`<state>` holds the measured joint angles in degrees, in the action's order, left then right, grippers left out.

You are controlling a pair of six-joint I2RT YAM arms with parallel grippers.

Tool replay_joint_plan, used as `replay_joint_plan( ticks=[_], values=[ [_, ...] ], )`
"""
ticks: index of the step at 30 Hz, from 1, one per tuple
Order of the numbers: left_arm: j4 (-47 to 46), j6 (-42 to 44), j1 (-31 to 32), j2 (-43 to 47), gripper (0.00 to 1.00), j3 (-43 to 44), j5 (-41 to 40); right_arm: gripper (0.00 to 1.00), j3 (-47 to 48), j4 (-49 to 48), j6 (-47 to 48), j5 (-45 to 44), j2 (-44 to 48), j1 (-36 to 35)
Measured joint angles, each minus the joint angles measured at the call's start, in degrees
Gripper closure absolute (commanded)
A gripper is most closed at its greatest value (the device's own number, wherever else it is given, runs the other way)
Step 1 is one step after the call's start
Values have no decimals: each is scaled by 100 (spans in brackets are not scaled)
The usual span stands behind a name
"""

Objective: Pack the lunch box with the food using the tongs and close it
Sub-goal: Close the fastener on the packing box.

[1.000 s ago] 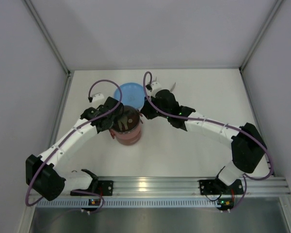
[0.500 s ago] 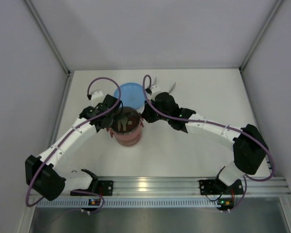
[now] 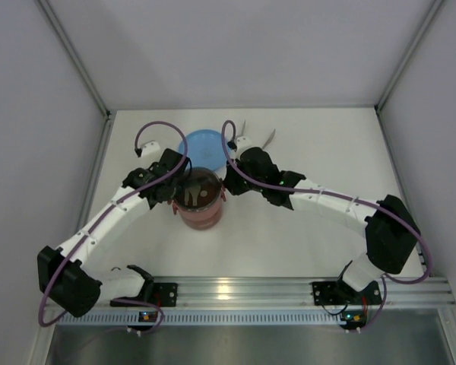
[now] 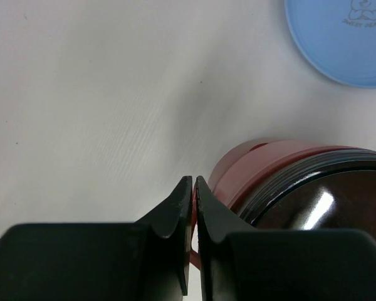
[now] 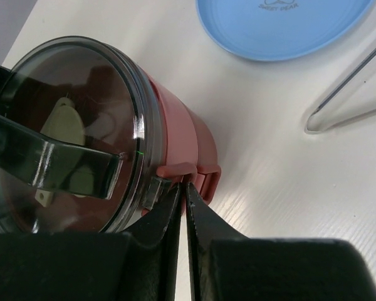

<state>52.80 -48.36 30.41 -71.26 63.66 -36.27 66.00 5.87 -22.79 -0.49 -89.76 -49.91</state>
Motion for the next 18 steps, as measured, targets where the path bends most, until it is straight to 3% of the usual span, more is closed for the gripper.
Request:
replay_joint_plan(
  ticks=[18],
  values=[
    [-120,-168,22,256,82,111,-55,88,560,1049,15,-466,-7,-173]
  ],
)
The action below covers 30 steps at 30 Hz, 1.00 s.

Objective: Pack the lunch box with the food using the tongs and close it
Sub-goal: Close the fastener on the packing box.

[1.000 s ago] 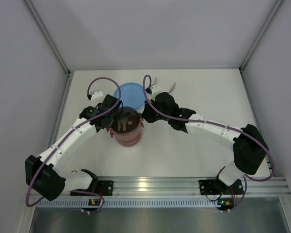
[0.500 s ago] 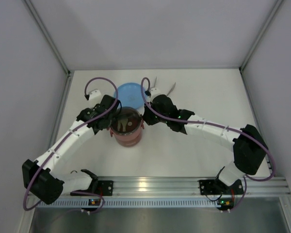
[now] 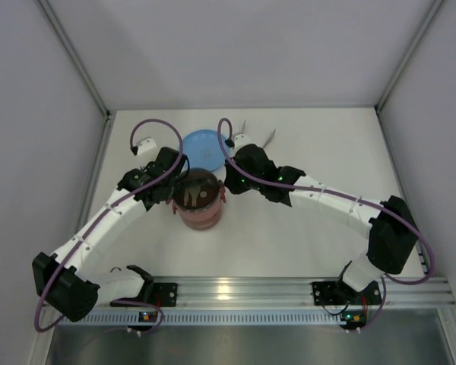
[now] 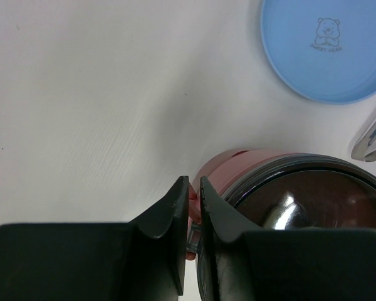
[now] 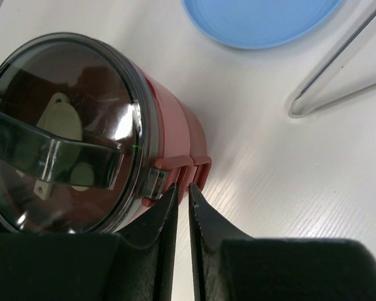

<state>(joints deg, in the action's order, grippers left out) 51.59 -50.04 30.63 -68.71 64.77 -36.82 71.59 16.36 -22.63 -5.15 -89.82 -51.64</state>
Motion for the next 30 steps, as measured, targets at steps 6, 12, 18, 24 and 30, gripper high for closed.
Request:
replay_joint_plan(
  ticks=[6,12,18,24,30],
  values=[
    [4,0,7,0,83,4,-17,88,173,315,52,-289,0,0],
    [68,-85,11,109,83,-39,-79,88,372,470,103,-396,0,0],
    [83,-131,9,332,82,-289,-168,89,610,498,170,-299,2,-15],
    [79,-149,0,334,82,-463,-166,89,944,509,232,-46,0,-238],
    [70,-157,-17,334,82,-579,-162,90,1349,444,302,87,0,-579]
  ],
)
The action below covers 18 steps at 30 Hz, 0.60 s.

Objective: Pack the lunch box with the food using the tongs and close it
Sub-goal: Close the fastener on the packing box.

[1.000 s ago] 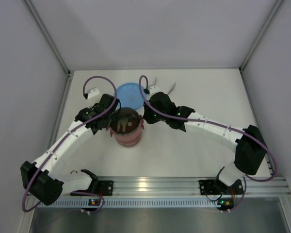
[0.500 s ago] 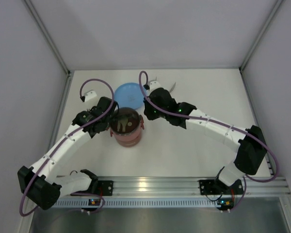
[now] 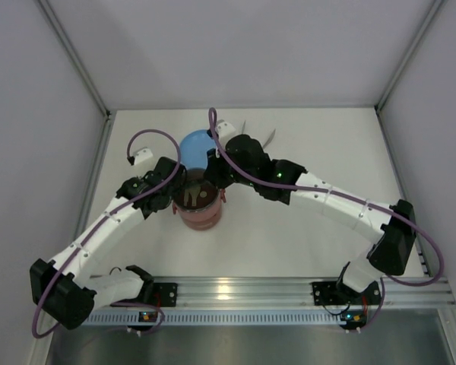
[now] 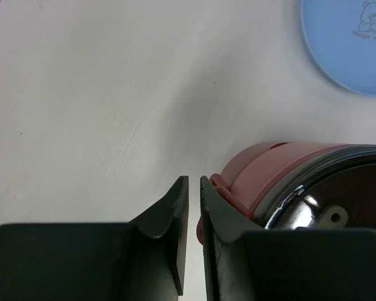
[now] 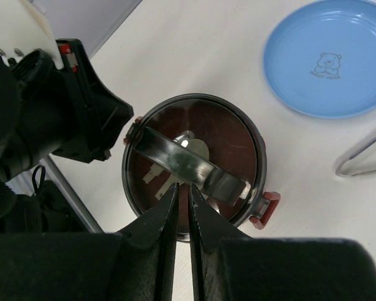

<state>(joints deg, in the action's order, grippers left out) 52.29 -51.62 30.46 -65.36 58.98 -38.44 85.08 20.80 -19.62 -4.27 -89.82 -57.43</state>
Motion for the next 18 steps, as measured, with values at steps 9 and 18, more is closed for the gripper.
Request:
replay_joint_plan(
  ticks=[9,18],
  values=[
    [-2,-37,-11,0,82,-81,4,92,35,-310,-7,184,-345,-219],
    [-22,-35,-24,0,82,-129,13,94,-114,-800,-59,424,-715,-275]
  ],
)
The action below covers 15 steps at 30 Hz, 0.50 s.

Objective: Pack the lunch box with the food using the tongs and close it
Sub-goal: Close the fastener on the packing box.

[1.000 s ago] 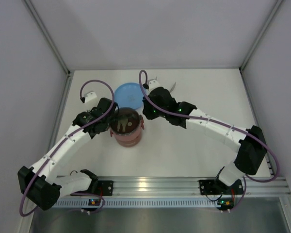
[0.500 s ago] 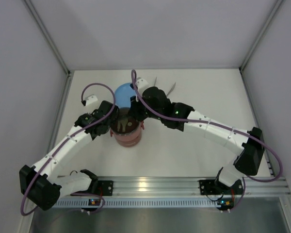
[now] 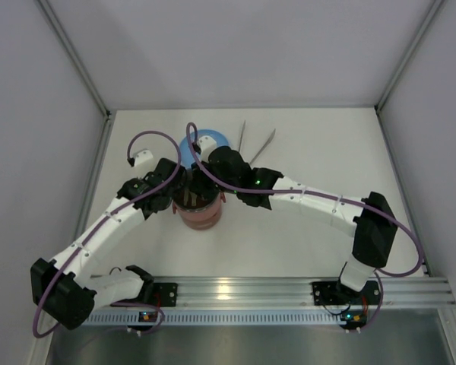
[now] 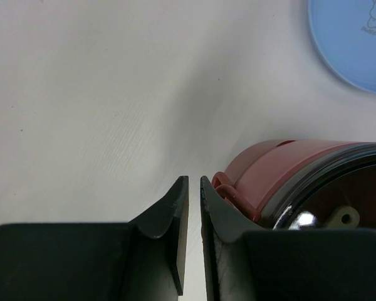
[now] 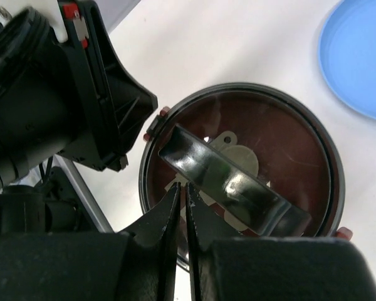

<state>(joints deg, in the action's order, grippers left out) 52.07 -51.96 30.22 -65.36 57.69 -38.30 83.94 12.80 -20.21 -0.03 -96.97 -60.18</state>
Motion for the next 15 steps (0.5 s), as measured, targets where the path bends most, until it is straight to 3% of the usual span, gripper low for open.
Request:
replay_joint_plan(
  ticks=[15],
  values=[
    [-177,-42,-13,39,82,-308,245,94,-109,48,-37,13,-83,-20]
  ],
)
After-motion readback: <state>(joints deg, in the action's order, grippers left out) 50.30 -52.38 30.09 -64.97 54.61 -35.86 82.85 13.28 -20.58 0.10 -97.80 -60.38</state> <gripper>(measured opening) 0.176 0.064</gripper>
